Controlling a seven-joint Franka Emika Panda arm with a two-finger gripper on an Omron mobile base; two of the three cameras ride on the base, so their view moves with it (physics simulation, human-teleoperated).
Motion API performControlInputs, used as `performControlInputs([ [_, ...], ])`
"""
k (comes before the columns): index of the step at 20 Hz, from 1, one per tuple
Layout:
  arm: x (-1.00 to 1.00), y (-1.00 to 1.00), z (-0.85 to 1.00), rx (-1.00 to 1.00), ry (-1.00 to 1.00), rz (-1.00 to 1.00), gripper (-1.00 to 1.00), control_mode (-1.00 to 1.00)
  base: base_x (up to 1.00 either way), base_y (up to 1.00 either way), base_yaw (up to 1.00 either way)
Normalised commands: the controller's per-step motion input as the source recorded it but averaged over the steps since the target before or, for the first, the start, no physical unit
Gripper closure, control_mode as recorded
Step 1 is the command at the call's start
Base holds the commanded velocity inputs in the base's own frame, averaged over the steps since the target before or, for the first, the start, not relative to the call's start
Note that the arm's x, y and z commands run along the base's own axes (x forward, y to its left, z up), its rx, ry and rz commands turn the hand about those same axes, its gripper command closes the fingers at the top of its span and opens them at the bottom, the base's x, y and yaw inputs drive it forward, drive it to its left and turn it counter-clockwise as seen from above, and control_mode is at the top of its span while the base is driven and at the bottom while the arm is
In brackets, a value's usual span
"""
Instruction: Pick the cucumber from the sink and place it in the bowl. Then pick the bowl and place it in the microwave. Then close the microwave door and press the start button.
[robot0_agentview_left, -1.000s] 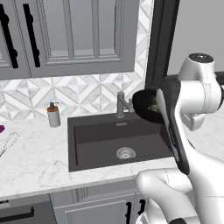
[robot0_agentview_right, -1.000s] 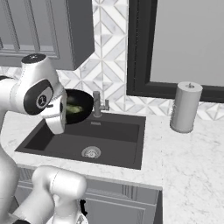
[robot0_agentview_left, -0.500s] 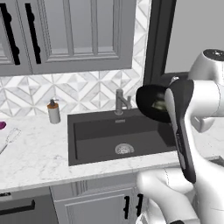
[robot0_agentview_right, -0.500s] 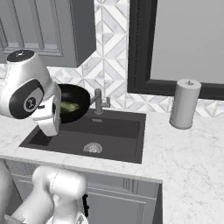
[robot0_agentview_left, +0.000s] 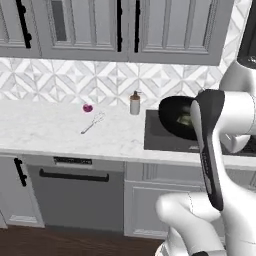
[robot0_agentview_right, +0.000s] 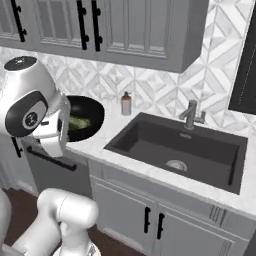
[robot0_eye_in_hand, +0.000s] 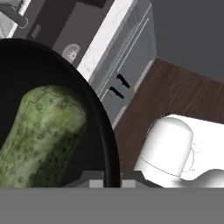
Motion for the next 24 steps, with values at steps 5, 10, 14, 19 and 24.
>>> performControlInputs([
  [5, 0.00, 0.00, 0.00, 0.00, 0.00, 0.00, 1.00, 1.00, -0.17, 0.09, 0.98],
  [10, 0.00, 0.00, 0.00, 0.00, 0.00, 0.00, 1.00, 1.00, 0.00, 0.00, 1.00],
  [14, 0.00, 0.00, 0.00, 0.00, 0.00, 0.00, 1.00, 1.00, 0.00, 0.00, 1.00],
  [19, 0.00, 0.00, 0.00, 0.00, 0.00, 0.00, 1.00, 1.00, 0.00, 0.00, 1.00],
  [24, 0.00, 0.00, 0.00, 0.00, 0.00, 0.00, 1.00, 1.00, 0.00, 0.00, 1.00],
])
